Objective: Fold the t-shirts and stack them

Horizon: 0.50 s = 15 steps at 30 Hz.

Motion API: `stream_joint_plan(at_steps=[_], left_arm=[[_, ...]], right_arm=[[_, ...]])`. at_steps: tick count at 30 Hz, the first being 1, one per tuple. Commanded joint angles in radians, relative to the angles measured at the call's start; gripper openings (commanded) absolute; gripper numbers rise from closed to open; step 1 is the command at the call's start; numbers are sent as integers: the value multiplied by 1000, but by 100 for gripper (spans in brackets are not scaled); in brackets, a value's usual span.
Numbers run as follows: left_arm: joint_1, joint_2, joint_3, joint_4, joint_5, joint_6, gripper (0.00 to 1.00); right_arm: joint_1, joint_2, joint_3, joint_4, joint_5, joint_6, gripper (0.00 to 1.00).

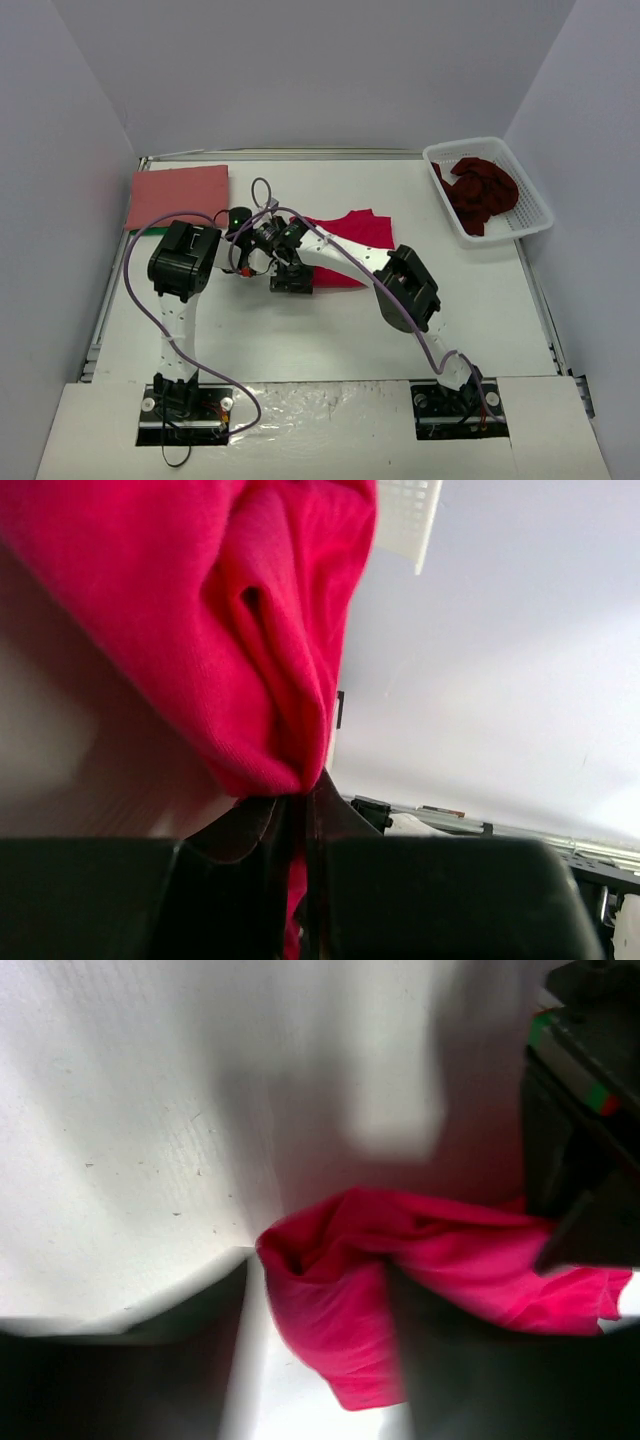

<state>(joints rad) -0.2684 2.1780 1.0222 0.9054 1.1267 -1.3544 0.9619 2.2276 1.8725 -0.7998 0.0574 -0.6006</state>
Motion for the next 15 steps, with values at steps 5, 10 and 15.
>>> stream_joint_plan(at_steps=[5, 10, 15], left_arm=[[12, -86, 35, 35, 56, 23, 2], [58, -135, 23, -79, 59, 152, 2], [93, -164, 64, -438, 33, 439, 2]], right_arm=[[-47, -247, -143, -79, -187, -70, 100], [-267, -583, -407, -263, -396, -272, 100], [-489, -753, -573, -240, -376, -268, 100]])
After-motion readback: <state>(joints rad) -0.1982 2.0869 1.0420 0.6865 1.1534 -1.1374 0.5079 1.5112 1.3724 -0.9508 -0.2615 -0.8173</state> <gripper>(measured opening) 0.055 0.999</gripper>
